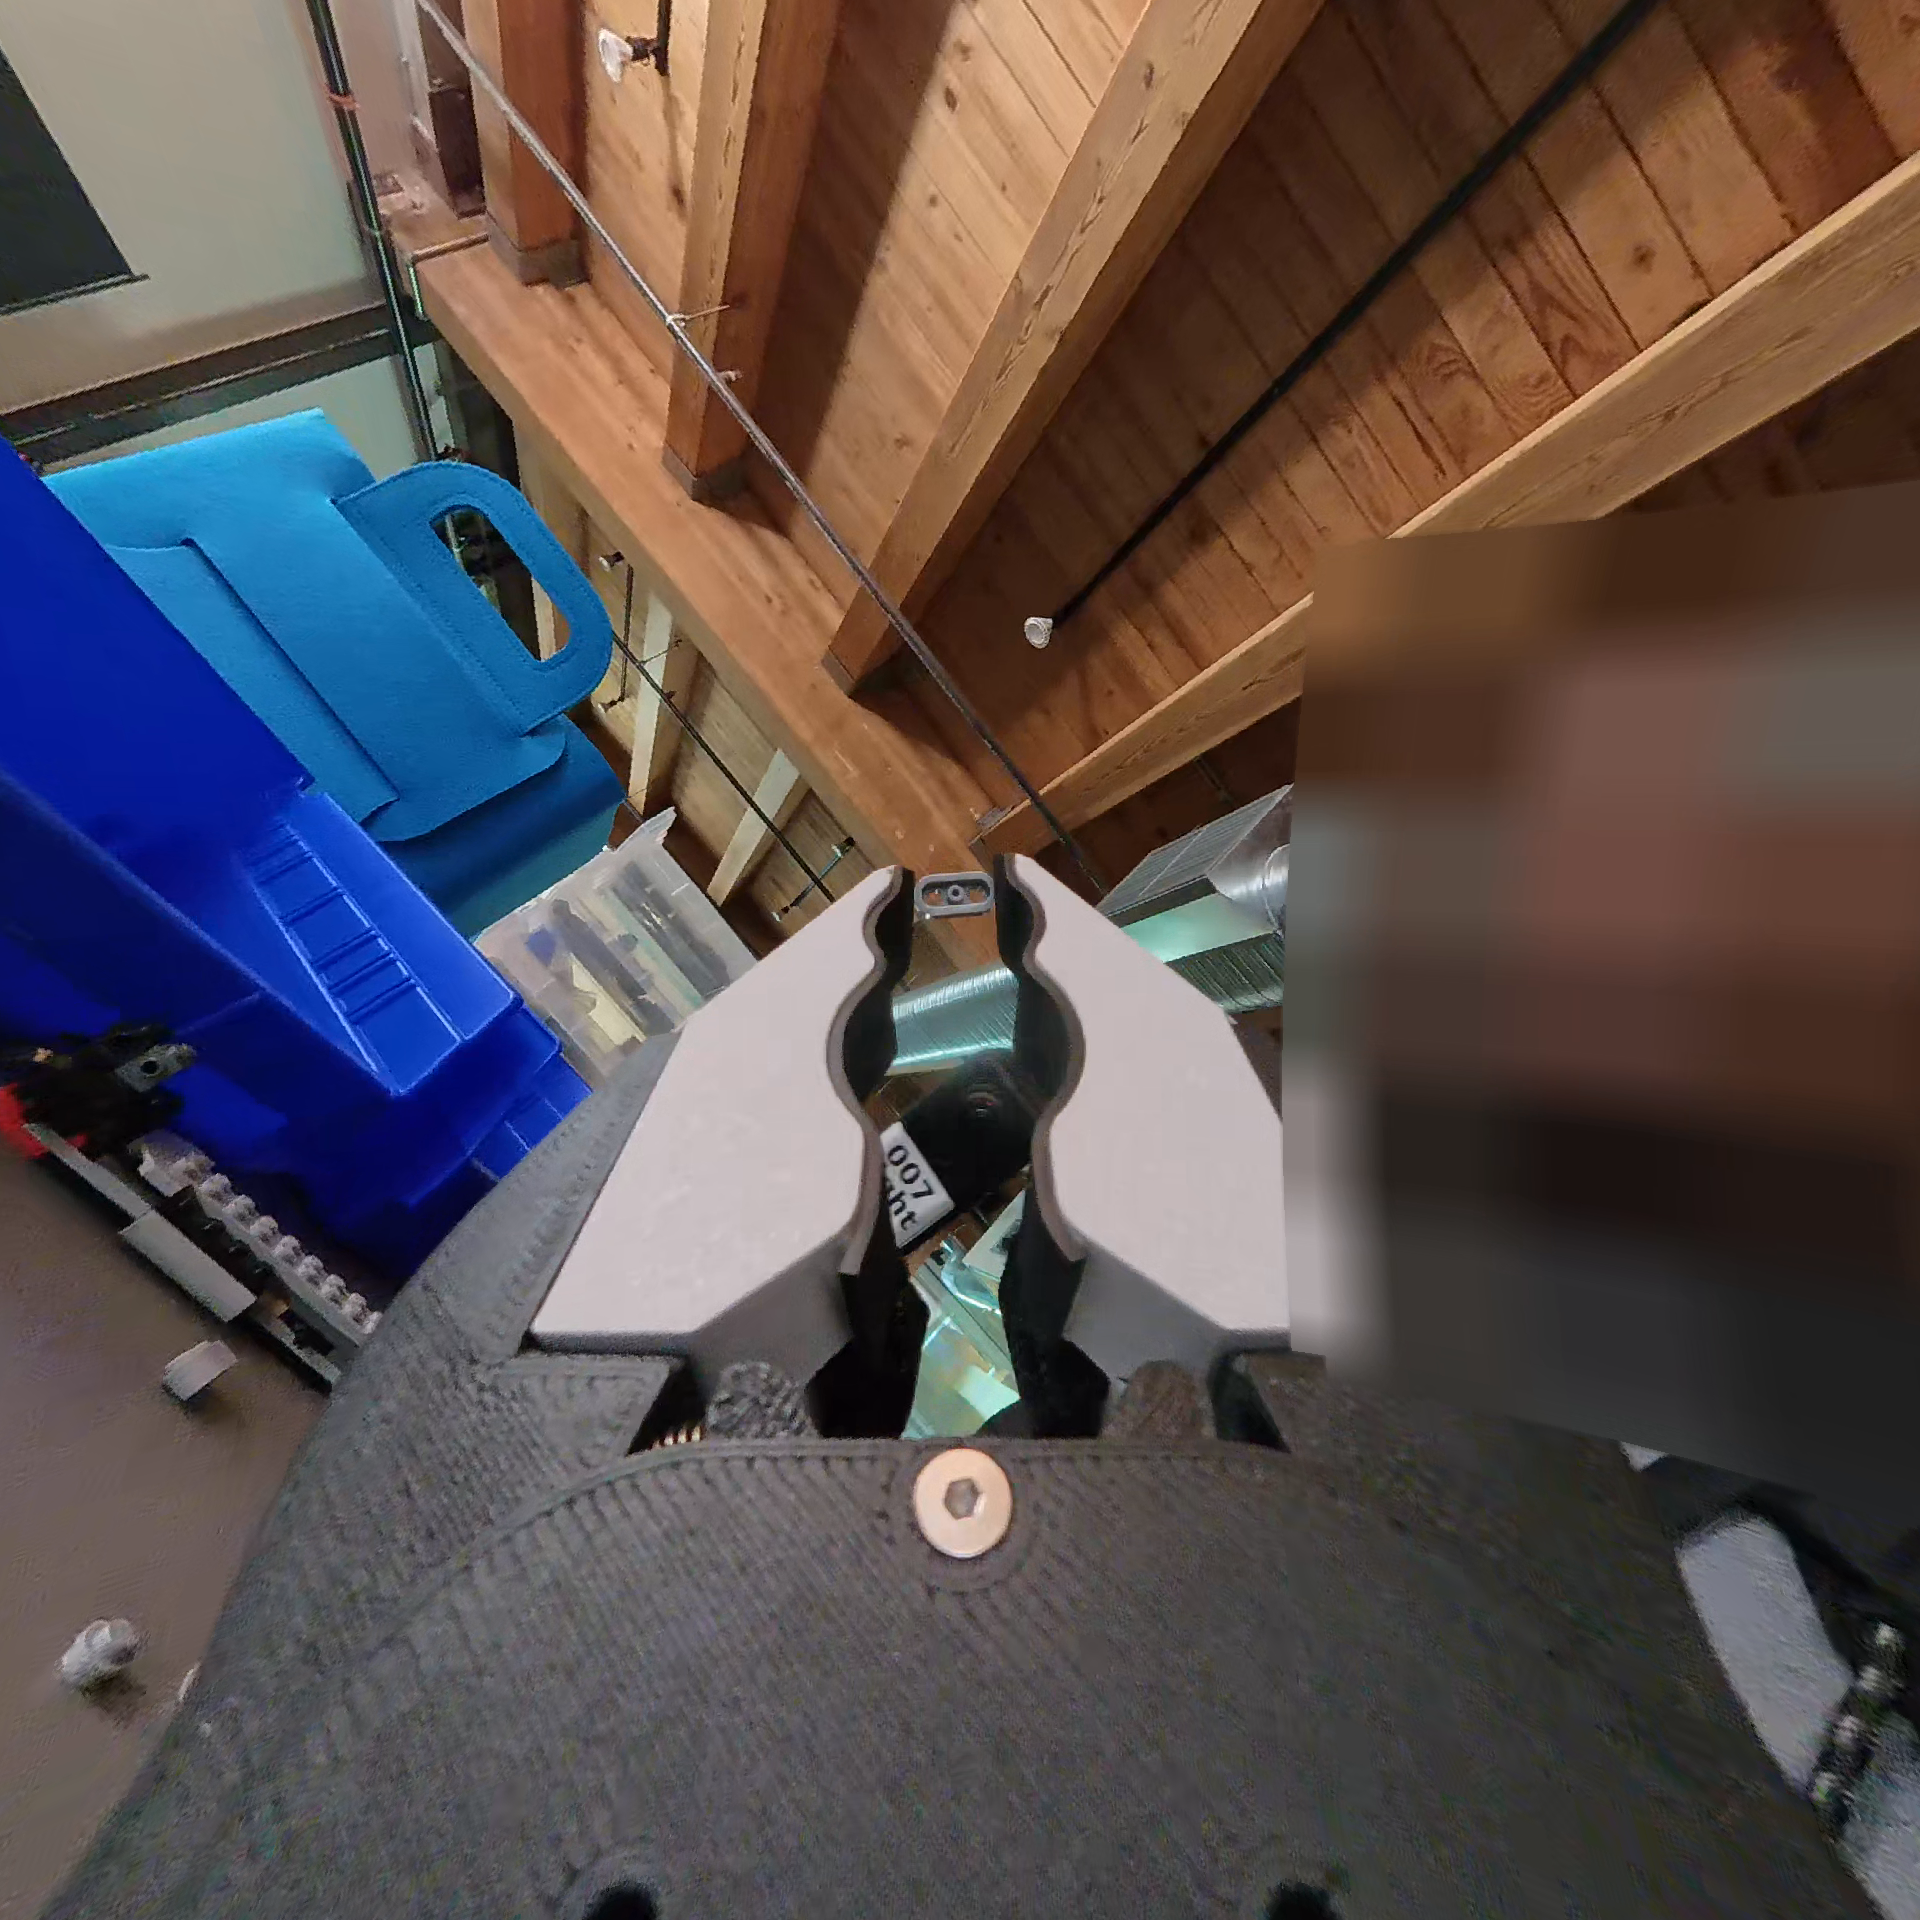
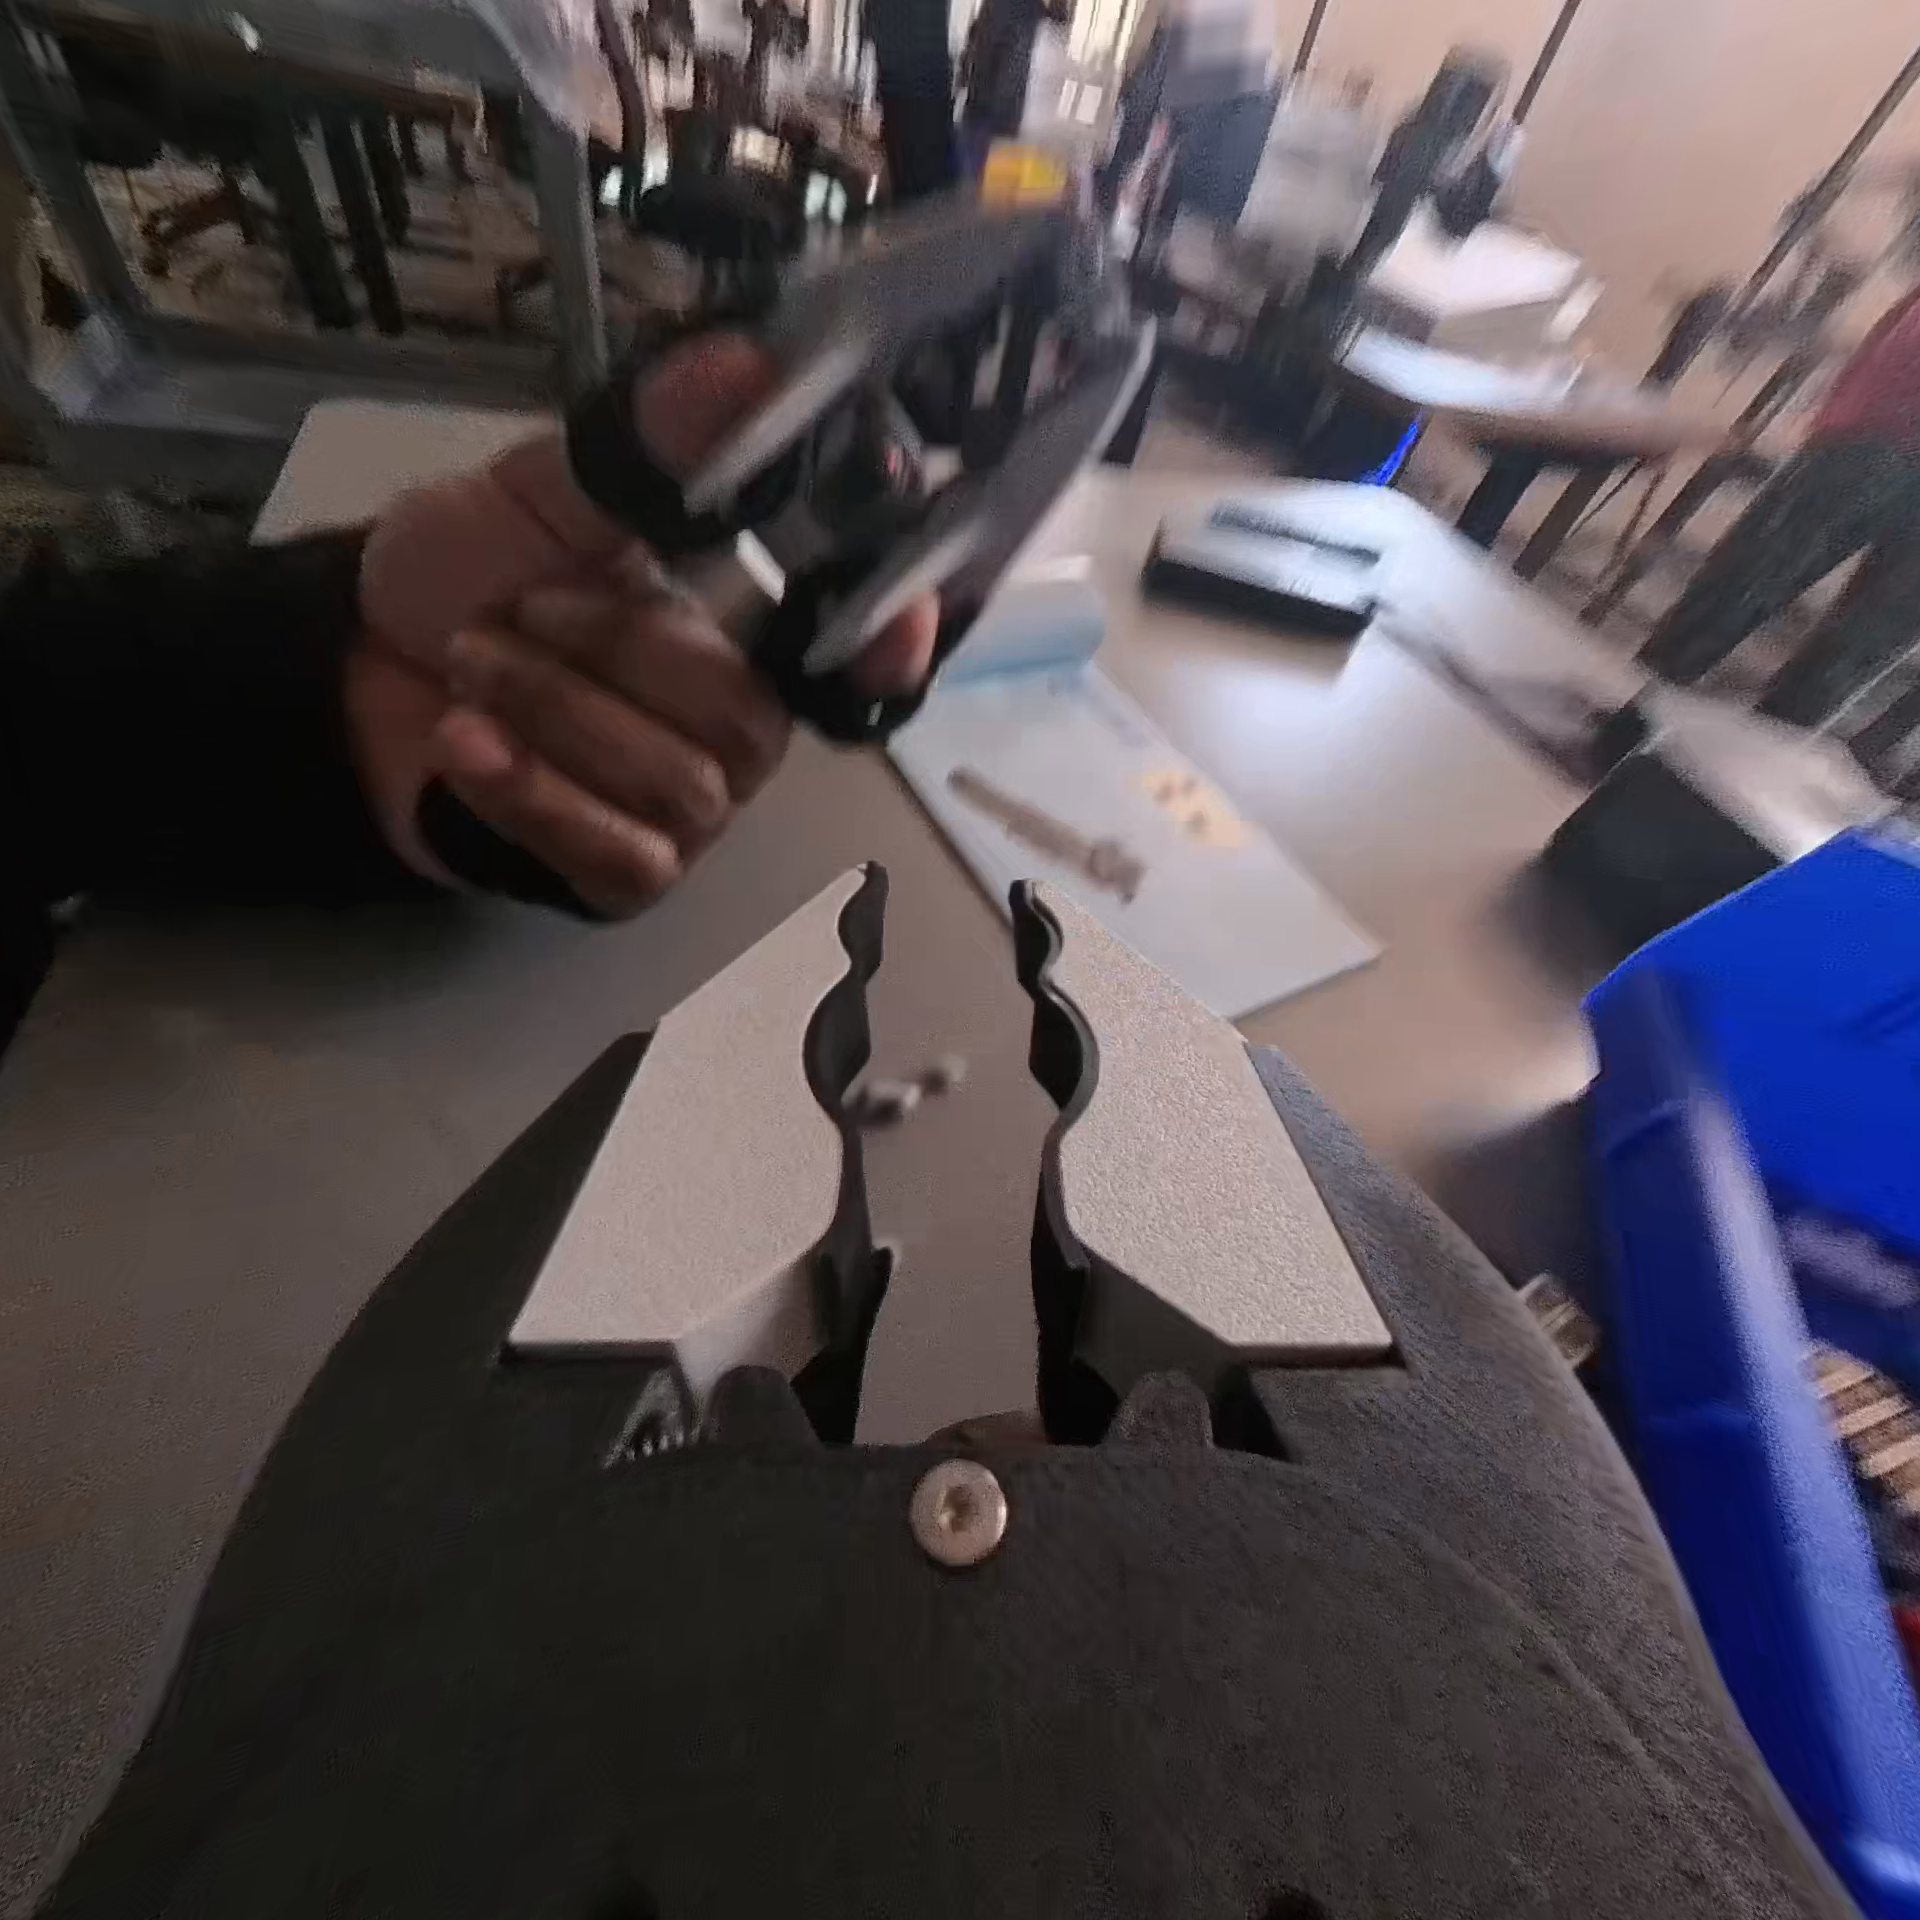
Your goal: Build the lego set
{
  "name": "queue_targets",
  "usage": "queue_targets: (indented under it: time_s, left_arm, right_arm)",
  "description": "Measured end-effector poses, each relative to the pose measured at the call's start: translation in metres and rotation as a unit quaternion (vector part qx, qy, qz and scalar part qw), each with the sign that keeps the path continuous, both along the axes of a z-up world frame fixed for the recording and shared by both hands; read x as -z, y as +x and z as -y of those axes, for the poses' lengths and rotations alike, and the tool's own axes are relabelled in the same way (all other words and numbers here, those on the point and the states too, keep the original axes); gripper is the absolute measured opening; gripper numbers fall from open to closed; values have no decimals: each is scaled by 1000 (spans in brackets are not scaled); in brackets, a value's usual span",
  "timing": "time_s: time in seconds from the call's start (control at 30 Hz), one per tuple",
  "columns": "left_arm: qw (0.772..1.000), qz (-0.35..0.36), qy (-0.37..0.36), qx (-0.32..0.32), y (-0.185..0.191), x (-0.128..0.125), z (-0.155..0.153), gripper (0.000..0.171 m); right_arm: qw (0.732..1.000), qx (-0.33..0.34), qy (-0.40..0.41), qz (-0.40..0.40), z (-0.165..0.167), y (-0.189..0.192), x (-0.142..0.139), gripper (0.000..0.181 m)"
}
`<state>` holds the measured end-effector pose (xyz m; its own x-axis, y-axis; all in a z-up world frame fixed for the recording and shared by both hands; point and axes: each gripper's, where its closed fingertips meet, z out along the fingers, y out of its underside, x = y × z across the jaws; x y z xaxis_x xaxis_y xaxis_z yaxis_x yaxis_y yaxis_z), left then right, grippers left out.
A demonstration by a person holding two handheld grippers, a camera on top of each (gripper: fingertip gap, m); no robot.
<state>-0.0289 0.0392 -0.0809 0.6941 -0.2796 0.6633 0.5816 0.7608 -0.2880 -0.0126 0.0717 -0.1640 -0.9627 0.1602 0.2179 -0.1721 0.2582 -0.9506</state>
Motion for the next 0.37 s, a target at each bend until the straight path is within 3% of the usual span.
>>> queue_targets:
  time_s: [0.03,0.2,0.37]
  left_arm:
    - [1000,3,2,2,-2,0,-2,16]
    - [999,4,40,19,-17,-16,-12,17]
    - [997,2,58,44,-11,-14,-19,17]
  right_arm:
    - [999,4,-24,-27,2,-3,-13,25]
    - [986,17,-110,-127,8,-22,-73,25]
    - [978,13,-121,-168,12,-29,-92,26]
